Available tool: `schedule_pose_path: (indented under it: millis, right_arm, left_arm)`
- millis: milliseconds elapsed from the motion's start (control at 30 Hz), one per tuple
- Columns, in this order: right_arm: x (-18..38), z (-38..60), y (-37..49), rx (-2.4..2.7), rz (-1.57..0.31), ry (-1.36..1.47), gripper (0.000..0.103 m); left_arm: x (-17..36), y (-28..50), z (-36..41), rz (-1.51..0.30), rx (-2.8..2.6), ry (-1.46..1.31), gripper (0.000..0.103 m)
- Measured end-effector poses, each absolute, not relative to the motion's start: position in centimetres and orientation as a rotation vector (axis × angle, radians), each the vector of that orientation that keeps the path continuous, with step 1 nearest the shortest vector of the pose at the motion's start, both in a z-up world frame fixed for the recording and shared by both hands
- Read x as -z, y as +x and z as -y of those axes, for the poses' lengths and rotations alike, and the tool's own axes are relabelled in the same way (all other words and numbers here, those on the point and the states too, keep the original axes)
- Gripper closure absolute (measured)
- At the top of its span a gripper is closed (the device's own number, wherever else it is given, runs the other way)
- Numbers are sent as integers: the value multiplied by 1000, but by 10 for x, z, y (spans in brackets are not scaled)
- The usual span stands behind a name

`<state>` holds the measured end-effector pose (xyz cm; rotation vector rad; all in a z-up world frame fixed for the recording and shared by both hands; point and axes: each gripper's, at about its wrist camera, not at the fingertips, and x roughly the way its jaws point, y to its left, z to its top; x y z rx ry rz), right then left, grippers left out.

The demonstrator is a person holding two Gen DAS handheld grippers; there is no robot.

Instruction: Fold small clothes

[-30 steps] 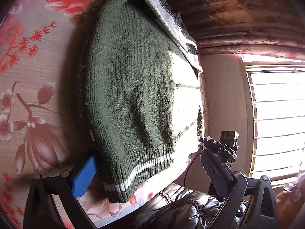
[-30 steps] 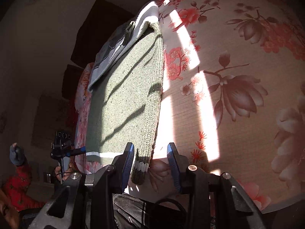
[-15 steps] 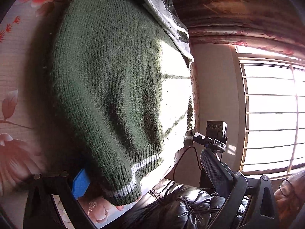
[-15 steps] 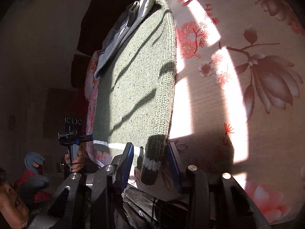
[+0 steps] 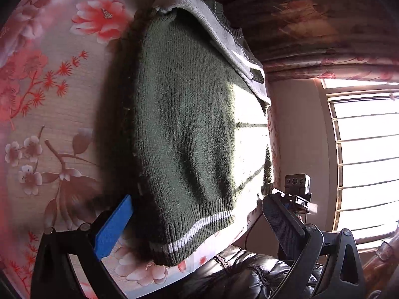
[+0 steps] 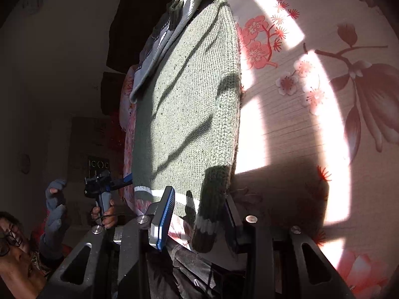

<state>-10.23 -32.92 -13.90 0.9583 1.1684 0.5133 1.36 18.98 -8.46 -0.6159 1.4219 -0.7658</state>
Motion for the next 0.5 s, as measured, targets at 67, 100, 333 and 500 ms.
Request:
schedule_pose_path:
  millis: [67,100,333,500]
  right_arm:
    - [138,327,-102,-513,-1166,952,67]
    - [138,326,-102,-510,-1159,947,68]
    - [129,326,-104,-461,-1233,870,75]
    - [59,342,-100,-227,-1167,502,71]
  left_arm:
    - [88,15,-184,-1424,779,-603,0]
    - [87,16,-183,-1426,782,-587,0]
    - [59,16,-174,-1365,620,-322,0]
    - [17,27,-157,-1174,504,-87,0]
